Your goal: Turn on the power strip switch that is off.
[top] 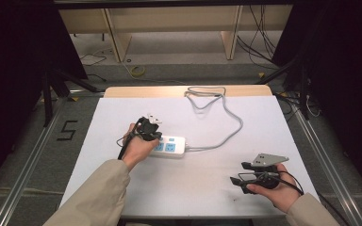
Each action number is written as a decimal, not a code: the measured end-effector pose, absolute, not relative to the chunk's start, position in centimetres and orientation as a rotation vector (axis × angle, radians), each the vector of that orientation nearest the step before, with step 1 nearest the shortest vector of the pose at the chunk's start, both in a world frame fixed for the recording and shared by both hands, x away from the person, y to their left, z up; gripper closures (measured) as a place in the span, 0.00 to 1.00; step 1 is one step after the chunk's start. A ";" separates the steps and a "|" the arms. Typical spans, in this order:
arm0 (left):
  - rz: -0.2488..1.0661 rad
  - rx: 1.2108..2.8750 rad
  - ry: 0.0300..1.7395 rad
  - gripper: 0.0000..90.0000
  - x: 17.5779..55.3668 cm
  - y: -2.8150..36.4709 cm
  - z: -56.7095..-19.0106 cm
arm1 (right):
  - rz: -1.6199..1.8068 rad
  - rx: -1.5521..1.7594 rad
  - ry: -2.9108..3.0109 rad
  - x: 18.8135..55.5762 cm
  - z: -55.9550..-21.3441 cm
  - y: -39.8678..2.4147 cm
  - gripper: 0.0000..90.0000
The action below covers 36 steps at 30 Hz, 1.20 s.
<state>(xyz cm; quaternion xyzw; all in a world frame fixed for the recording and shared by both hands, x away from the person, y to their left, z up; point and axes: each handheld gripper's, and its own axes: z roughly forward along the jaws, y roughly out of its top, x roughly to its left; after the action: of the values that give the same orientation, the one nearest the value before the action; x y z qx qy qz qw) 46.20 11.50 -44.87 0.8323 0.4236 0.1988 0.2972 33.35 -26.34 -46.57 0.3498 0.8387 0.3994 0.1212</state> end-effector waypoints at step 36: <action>0.513 2.253 1.159 1.00 46.9 10.5 -45.0 | 1.162 1.021 2.456 33.3 -46.6 -26.3 0.30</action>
<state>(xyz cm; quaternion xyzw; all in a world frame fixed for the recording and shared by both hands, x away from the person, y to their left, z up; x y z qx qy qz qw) 46.91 10.52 -45.04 0.8381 0.4311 0.1907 0.2745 33.31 -26.34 -46.59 0.3493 0.8402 0.3973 0.1192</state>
